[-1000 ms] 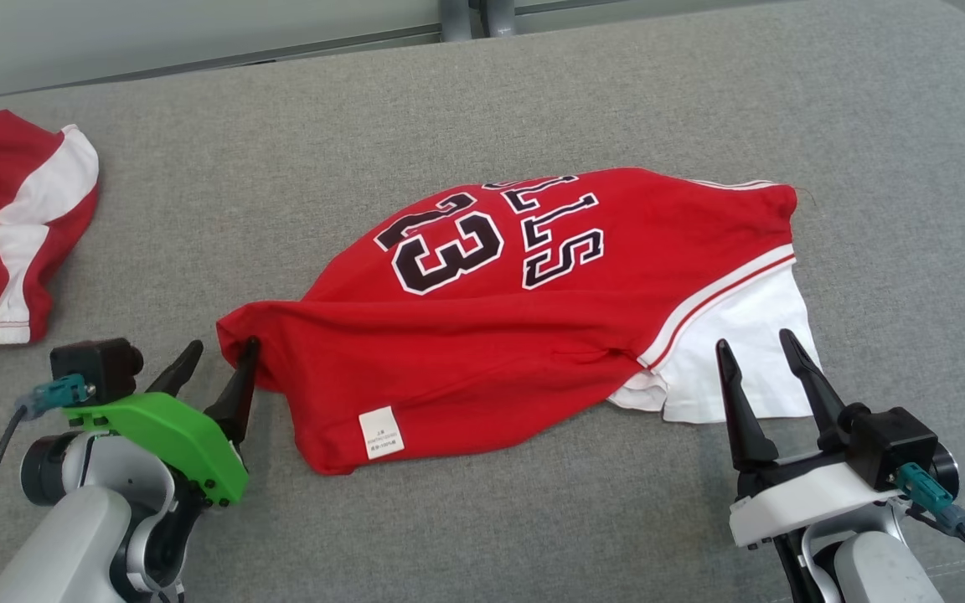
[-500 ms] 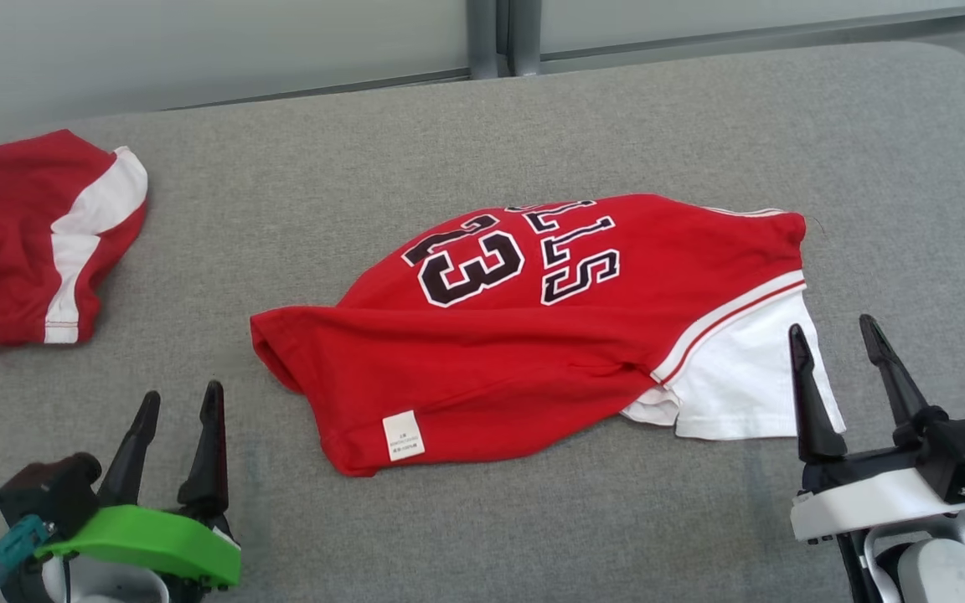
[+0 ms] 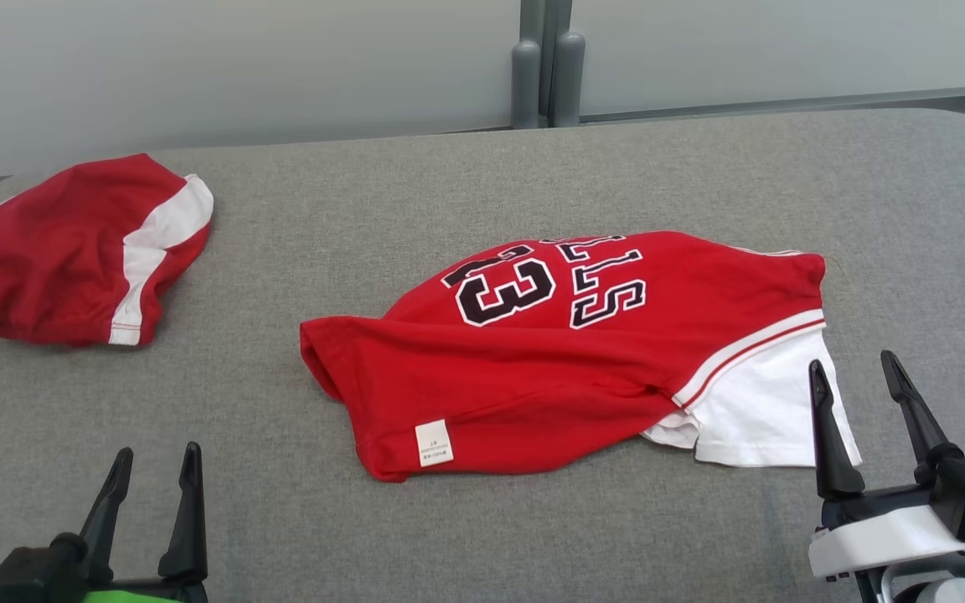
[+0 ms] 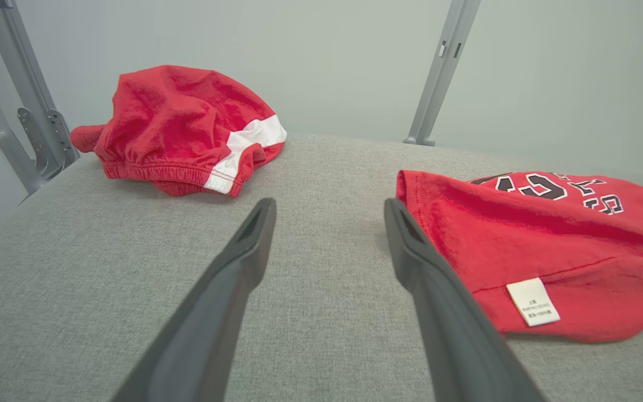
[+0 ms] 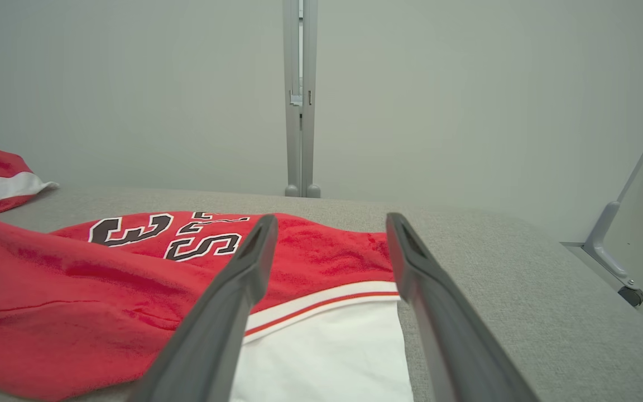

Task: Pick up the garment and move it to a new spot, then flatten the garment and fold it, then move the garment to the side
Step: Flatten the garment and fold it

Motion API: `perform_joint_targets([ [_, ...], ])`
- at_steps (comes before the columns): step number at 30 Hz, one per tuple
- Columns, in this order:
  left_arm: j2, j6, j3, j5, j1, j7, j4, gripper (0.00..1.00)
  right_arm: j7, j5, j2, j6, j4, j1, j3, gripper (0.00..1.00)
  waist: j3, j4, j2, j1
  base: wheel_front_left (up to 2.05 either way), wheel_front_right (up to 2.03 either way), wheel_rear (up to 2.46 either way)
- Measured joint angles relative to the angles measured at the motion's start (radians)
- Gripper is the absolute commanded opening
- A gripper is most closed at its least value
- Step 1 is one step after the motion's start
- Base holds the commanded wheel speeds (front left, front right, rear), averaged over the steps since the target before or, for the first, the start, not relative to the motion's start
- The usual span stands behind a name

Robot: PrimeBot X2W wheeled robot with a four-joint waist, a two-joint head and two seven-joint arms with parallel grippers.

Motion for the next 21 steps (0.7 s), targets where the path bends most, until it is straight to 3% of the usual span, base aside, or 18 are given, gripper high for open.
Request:
perform_joint_targets([
  [6, -0.108, -0.103, 0.140, 0.119, 0.075, 0.000, -0.012, 1.00, 0.000, -0.011, 0.006, 0.000, 0.034, 0.027, -0.011, 1.00, -0.029, 0.000, 0.0000, 0.0000, 0.00, 0.00, 0.00],
  [7, -0.137, -0.139, 0.181, 0.147, 0.094, 0.000, -0.010, 1.00, 0.000, -0.011, 0.008, 0.000, 0.044, 0.035, -0.016, 1.00, -0.036, -0.005, 0.0000, 0.0000, 0.00, 0.00, 0.00],
  [10, -0.166, -0.178, 0.234, 0.191, 0.107, 0.000, 0.004, 1.00, 0.000, -0.012, 0.012, 0.000, 0.059, 0.038, -0.023, 1.00, -0.046, -0.012, 0.0000, 0.0000, 0.00, 0.00, 0.00],
  [15, -0.203, -0.209, 0.281, 0.233, 0.118, 0.000, 0.027, 1.00, 0.000, -0.012, 0.016, 0.000, 0.077, 0.048, -0.031, 1.00, -0.064, -0.016, 0.0000, 0.0000, 0.00, 0.00, 0.00],
  [21, -0.219, -0.217, 0.293, 0.253, 0.121, 0.000, 0.040, 1.00, 0.000, -0.012, 0.019, 0.000, 0.088, 0.051, -0.035, 1.00, -0.079, -0.016, 0.0000, 0.0000, 0.00, 0.00, 0.00],
])
